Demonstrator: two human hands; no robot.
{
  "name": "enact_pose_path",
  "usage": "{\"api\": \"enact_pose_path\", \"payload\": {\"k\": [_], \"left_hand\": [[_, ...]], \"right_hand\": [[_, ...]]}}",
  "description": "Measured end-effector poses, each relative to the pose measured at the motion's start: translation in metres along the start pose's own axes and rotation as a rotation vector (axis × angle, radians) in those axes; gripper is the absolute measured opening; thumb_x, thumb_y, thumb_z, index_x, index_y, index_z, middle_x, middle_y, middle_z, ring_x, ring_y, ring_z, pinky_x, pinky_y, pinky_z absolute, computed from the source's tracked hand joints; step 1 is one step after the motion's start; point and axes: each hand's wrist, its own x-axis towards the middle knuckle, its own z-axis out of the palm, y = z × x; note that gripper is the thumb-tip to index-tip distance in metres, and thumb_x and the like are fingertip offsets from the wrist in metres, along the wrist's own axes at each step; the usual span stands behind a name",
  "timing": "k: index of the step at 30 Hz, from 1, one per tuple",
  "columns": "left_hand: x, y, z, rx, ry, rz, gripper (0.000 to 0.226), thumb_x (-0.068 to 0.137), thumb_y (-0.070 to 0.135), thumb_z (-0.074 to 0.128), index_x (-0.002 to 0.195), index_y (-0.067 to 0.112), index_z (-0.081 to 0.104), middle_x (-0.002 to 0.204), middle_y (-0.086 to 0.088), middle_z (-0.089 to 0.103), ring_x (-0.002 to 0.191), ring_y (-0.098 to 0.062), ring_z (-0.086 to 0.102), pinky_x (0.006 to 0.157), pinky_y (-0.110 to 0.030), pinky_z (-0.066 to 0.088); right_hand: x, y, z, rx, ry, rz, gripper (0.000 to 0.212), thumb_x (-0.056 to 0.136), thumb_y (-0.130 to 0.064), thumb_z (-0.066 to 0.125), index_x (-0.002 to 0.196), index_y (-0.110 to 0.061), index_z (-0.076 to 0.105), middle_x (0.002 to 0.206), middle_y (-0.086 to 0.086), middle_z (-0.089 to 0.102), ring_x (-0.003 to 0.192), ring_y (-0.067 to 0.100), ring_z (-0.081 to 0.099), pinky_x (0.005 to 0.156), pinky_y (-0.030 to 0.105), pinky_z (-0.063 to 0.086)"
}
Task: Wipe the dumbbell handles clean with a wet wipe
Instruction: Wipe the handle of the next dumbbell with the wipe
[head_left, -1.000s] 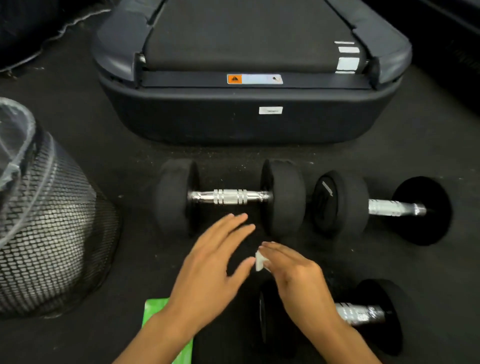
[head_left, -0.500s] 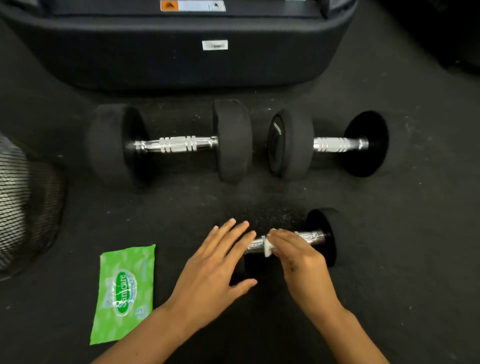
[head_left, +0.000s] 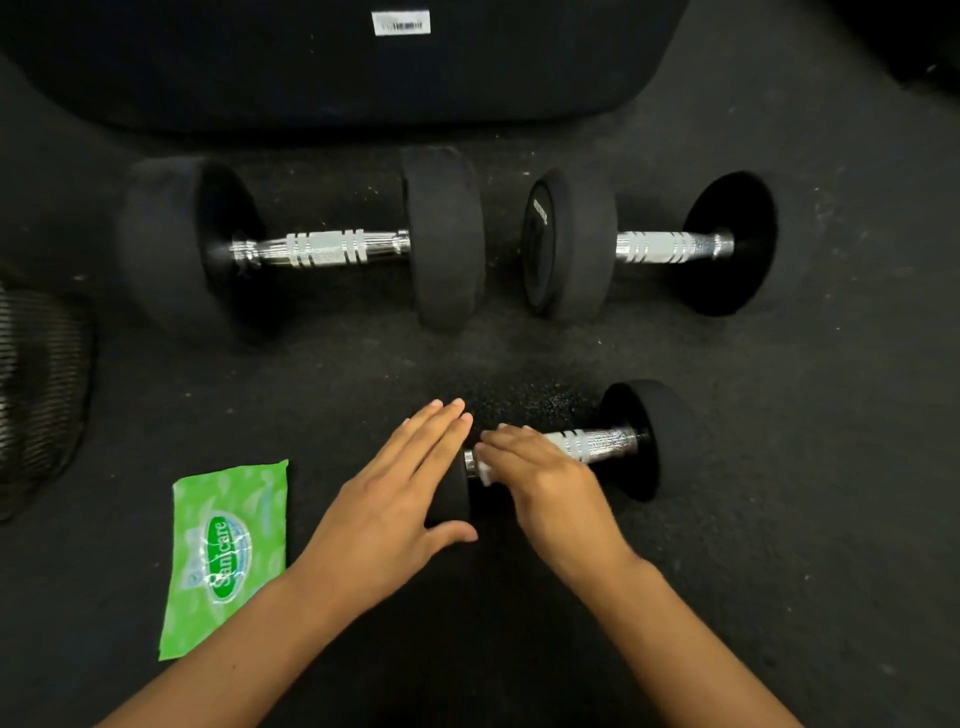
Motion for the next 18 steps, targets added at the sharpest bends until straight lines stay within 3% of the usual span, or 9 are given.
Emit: {"api": "enact_pose_path", "payload": {"k": [4, 8, 11, 13, 16, 18], "left_hand": [[0.001, 0.001, 0.001, -0.017, 0.007, 0.001, 0.093, 0.071, 0.052, 0.06, 0.147, 0.017, 0.018, 0.154, 0.006, 0.017, 0.141, -0.006, 0.006, 0.11, -0.036, 0.02], [0.001, -0.001, 0.002, -0.054, 0.008, -0.005, 0.094, 0.07, 0.051, 0.062, 0.147, 0.017, 0.02, 0.154, 0.007, 0.017, 0.141, -0.007, 0.009, 0.11, -0.034, 0.022], [0.0, 0.001, 0.003, -0.051, 0.01, 0.004, 0.094, 0.071, 0.049, 0.063, 0.147, 0.017, 0.017, 0.154, 0.006, 0.015, 0.142, -0.007, 0.006, 0.111, -0.034, 0.02], [0.002, -0.001, 0.002, -0.029, 0.007, 0.008, 0.096, 0.071, 0.048, 0.067, 0.147, 0.017, 0.018, 0.154, 0.006, 0.014, 0.142, -0.007, 0.005, 0.111, -0.033, 0.018], [0.001, -0.001, 0.001, -0.024, -0.007, -0.002, 0.096, 0.071, 0.049, 0.066, 0.147, 0.018, 0.017, 0.154, 0.008, 0.013, 0.141, -0.006, 0.005, 0.11, -0.031, 0.016], [-0.001, 0.001, 0.003, -0.016, -0.006, 0.002, 0.095, 0.071, 0.05, 0.063, 0.147, 0.017, 0.017, 0.154, 0.005, 0.015, 0.141, -0.008, 0.007, 0.11, -0.033, 0.018]], "right_hand": [[0.004, 0.005, -0.01, -0.017, -0.015, 0.14, 0.027, 0.077, -0.008, 0.069, 0.104, -0.011, 0.069, 0.115, 0.017, 0.061, 0.106, 0.035, 0.059, 0.079, 0.044, 0.054], [-0.005, 0.003, -0.011, -0.004, 0.008, 0.039, 0.033, 0.076, 0.0, 0.058, 0.107, -0.006, 0.068, 0.11, 0.013, 0.066, 0.106, 0.03, 0.062, 0.092, 0.044, 0.049], [0.006, 0.008, -0.019, 0.093, 0.013, 0.082, 0.024, 0.072, -0.001, 0.056, 0.089, -0.008, 0.07, 0.094, 0.006, 0.071, 0.09, 0.024, 0.067, 0.078, 0.039, 0.055], [0.015, -0.002, -0.017, 0.049, -0.015, 0.132, 0.027, 0.069, -0.003, 0.054, 0.089, -0.009, 0.07, 0.088, 0.006, 0.071, 0.082, 0.024, 0.068, 0.069, 0.036, 0.056], [0.006, -0.003, -0.015, 0.013, -0.039, 0.054, 0.03, 0.073, -0.005, 0.051, 0.095, -0.007, 0.071, 0.097, 0.009, 0.071, 0.092, 0.025, 0.068, 0.081, 0.038, 0.054], [0.009, 0.005, -0.025, 0.069, -0.093, 0.056, 0.024, 0.072, -0.003, 0.053, 0.085, -0.012, 0.07, 0.088, 0.004, 0.07, 0.083, 0.022, 0.067, 0.076, 0.039, 0.056]]}}
